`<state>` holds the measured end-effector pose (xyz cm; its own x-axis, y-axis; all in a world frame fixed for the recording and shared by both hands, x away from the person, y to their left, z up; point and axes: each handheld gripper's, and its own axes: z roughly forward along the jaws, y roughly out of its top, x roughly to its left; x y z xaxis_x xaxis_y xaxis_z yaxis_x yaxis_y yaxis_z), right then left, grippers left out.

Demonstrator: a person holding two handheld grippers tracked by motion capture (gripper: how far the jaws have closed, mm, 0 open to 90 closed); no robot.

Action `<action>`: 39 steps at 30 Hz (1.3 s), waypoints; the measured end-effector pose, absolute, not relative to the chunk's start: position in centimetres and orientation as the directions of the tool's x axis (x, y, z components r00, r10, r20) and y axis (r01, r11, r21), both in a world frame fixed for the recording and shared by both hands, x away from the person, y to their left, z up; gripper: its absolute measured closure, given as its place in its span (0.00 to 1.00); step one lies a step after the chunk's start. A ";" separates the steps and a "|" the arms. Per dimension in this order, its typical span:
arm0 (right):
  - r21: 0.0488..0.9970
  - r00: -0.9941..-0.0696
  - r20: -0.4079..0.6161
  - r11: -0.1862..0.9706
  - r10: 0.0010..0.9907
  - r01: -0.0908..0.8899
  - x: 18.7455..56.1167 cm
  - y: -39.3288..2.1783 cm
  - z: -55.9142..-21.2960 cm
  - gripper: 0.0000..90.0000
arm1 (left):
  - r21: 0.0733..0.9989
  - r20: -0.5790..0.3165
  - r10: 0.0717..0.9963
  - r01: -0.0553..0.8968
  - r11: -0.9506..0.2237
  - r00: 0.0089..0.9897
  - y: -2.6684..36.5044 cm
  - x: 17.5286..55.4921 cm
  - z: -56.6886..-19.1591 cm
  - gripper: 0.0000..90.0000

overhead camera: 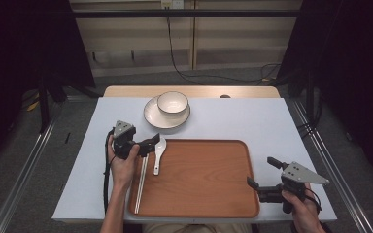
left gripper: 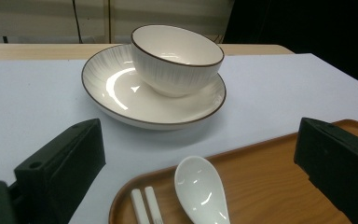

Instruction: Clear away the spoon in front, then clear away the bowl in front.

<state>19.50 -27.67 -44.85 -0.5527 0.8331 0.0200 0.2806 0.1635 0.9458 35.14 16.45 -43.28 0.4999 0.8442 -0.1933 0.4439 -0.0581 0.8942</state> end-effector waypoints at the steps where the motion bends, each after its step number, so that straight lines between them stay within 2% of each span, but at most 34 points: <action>1: 0.947 -0.554 0.019 0.163 0.833 0.278 19.5 -27.7 -44.8 0.01 | 0.901 -0.177 0.841 0.428 -0.071 0.511 16.3 35.3 -43.1 0.02; 7: 0.947 -0.555 0.019 0.164 0.832 0.278 19.4 -27.7 -44.8 0.01 | 0.919 -0.068 0.842 0.363 -0.156 0.535 15.7 36.8 -42.9 0.03; 11: 0.947 -0.556 0.016 0.165 0.831 0.275 19.4 -27.7 -44.8 0.01 | 0.911 -0.113 0.844 0.393 -0.122 0.524 15.8 38.1 -43.0 0.03; 14: 0.948 -0.553 0.017 0.163 0.833 0.275 19.5 -27.7 -44.8 0.01 | 0.912 -0.078 0.862 0.385 -0.142 0.501 15.8 38.8 -42.8 0.04; 26: 0.946 -0.552 0.022 0.160 0.834 0.280 19.5 -27.6 -44.8 0.01 | 0.905 -0.091 0.858 0.402 -0.140 0.505 15.5 40.7 -41.7 0.02; 33: 0.948 -0.558 0.014 0.167 0.829 0.272 19.4 -27.7 -44.8 0.01 | 0.894 -0.065 0.871 0.416 -0.166 0.487 14.9 42.5 -41.4 0.02; 37: 0.948 -0.563 0.018 0.165 0.826 0.273 19.3 -27.7 -44.8 0.01 | 0.890 -0.042 0.854 0.408 -0.204 0.518 14.5 43.7 -41.5 0.07; 39: 0.946 -0.563 0.017 0.168 0.826 0.276 19.3 -27.7 -44.8 0.01 | 0.884 -0.046 0.858 0.420 -0.203 0.512 14.4 44.3 -41.8 0.06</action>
